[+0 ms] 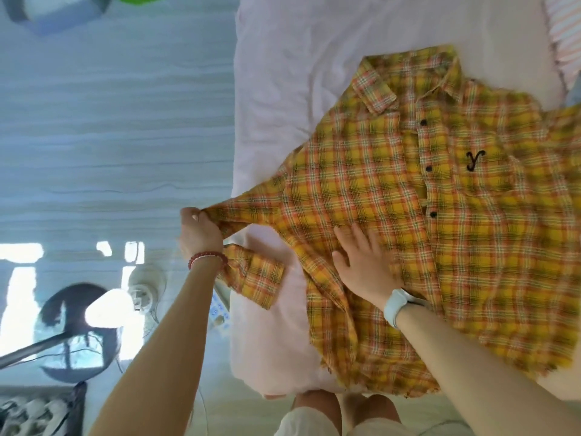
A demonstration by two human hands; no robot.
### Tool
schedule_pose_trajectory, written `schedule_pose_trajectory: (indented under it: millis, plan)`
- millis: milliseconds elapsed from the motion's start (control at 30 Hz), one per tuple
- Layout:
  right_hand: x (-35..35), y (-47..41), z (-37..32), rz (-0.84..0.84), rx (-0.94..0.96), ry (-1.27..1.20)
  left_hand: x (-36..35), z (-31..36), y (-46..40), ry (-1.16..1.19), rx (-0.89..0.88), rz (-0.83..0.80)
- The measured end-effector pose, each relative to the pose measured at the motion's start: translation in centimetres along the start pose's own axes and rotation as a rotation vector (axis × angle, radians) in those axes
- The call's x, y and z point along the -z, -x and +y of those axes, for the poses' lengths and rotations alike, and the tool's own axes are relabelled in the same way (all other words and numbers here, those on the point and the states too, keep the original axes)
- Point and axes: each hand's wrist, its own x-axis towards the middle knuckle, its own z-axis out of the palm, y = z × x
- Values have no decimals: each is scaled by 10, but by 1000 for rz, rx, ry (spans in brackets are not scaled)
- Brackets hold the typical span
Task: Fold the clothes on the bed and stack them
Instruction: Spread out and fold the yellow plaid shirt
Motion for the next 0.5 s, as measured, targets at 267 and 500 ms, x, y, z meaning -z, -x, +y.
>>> schedule_pose_trajectory:
  millis: [267, 500]
  plan:
    - [2, -11, -2, -289, -28, -235, -7, 33, -36, 550, -184, 41]
    - [55, -9, 34, 249, -484, -1670, -59, 60, 88, -309, -1193, -767]
